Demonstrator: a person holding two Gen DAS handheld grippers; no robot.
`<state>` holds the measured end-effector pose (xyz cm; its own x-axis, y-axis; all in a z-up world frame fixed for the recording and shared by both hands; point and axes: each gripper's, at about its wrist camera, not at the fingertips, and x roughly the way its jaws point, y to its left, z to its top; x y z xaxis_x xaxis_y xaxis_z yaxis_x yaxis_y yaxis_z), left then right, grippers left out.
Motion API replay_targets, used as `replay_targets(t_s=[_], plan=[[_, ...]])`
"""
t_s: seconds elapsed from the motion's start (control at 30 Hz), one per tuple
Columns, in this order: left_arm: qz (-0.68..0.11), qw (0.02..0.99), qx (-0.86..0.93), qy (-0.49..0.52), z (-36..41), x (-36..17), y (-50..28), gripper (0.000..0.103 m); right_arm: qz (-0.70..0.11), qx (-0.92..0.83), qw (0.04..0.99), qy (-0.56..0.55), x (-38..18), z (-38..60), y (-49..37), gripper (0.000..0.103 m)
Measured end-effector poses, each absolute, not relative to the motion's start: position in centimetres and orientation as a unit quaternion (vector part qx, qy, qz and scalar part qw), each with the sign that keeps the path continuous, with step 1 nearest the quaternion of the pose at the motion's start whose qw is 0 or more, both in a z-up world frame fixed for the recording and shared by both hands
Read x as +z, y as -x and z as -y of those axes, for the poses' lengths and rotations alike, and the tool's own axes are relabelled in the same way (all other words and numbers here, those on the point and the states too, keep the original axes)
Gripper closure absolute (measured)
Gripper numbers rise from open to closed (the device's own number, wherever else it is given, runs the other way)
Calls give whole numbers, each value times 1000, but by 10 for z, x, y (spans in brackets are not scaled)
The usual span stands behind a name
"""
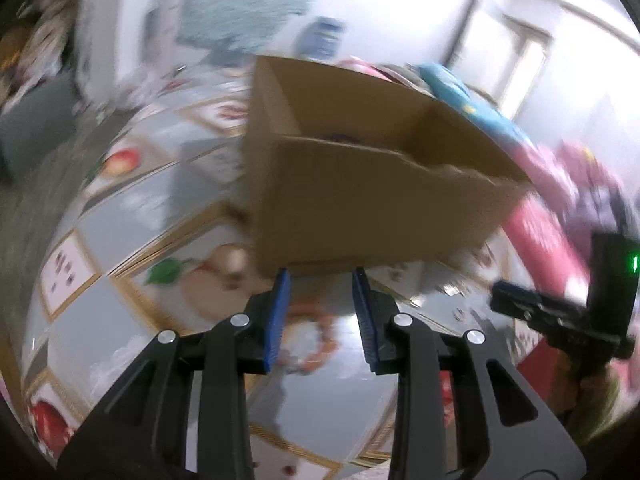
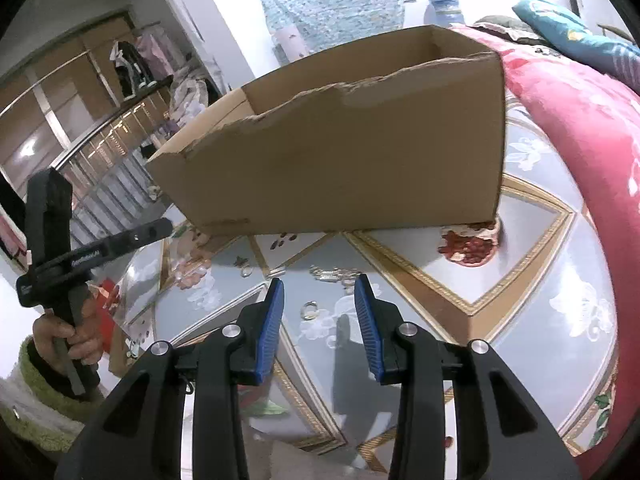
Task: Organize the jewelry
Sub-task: 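Lower the left gripper onto the pink bead bracelet and close on it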
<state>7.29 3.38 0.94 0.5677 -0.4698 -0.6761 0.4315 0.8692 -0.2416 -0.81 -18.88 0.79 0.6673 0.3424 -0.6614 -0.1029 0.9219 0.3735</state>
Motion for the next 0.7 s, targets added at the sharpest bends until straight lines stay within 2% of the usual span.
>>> replay_targets(t_s=[0.2,0.27,0.7], plan=[[-393,875,-267,-92,18,-7,-67,73,-391,138,899,-143,7,179,6,67],[-397,873,-256,-120,25,-16,-71,78,-393,141,897,-145,6,179,6,67],[-408,859,-271,-150,45,-32,-76,80,-397,145,893,-155,0,183,2,67]])
